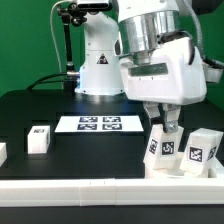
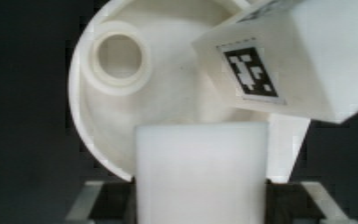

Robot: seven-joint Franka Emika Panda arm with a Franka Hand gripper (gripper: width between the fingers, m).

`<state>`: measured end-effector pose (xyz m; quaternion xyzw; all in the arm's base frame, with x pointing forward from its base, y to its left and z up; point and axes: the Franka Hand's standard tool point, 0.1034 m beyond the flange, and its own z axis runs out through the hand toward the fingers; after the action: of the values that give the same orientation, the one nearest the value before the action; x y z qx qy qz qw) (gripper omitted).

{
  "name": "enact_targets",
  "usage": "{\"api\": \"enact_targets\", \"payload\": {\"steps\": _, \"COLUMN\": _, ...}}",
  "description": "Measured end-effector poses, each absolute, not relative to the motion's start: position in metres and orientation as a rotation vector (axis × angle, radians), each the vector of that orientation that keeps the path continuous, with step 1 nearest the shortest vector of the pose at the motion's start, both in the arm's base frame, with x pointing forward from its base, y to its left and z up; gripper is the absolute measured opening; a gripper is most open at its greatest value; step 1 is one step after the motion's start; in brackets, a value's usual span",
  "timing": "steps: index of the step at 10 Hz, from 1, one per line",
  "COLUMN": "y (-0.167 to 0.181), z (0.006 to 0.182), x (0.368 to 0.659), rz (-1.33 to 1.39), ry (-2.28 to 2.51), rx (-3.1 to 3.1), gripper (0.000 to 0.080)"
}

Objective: Assemble stool

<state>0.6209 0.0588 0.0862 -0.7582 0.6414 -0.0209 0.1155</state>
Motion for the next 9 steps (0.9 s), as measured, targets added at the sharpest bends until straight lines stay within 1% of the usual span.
{"api": "enact_targets", "payload": {"steps": 2, "y": 0.06, "z": 0.0864, "x": 0.6209, "rz": -0.02, "ry": 2.054, "rx": -2.041, "gripper": 0.034}}
{"api": "enact_targets", "payload": {"steps": 7, "y": 0.0622, "z": 0.0861, "x": 0.6206, "rz": 0.052, "ry": 2.276, "rx": -1.746, "gripper": 0.034}}
{"api": "enact_targets", "payload": {"steps": 9, "y": 0.0626, "z": 0.0865, "x": 0.6205, "rz": 0.05, "ry": 2.26, "rx": -1.766, "gripper": 0.0577}}
